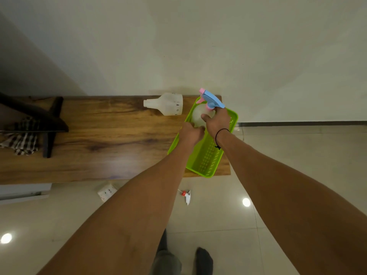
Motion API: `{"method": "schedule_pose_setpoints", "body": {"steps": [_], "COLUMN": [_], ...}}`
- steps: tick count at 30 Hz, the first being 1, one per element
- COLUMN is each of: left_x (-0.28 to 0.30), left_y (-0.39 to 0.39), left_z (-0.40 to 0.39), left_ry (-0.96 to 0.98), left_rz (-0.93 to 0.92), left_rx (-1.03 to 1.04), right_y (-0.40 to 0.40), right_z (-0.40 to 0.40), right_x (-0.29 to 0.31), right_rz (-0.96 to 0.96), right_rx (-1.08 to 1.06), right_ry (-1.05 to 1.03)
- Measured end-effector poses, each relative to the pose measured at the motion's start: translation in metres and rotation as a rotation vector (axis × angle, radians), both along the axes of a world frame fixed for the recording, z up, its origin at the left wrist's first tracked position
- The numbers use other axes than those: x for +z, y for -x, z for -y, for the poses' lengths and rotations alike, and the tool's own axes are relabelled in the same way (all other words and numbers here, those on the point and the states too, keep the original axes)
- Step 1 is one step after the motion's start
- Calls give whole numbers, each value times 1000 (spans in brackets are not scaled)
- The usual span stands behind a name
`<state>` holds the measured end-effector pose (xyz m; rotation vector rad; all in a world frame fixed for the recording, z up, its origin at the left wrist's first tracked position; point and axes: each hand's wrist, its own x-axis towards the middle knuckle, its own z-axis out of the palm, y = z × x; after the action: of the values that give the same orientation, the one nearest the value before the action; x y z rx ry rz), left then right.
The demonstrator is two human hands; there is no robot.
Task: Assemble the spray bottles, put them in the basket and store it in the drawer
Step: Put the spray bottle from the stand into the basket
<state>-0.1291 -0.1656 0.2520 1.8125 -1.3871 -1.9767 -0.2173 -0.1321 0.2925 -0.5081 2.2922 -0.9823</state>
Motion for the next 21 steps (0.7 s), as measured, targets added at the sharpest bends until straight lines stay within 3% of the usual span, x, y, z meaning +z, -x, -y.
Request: {"method": "schedule_pose_setpoints", "body": {"steps": [6, 21], "left_x": [1, 46], "left_y": [-4, -28], "left_z": [-5, -23], "left_ry": [-27, 66], "left_rz": [-103, -14], "left_rx": [-73, -120], "right_y": [1, -17], "right_z": [-2, -32], "right_x": [-12, 5], "right_rz": [-28, -34], "right_rx": [47, -121], "right_ry": [3, -53]}}
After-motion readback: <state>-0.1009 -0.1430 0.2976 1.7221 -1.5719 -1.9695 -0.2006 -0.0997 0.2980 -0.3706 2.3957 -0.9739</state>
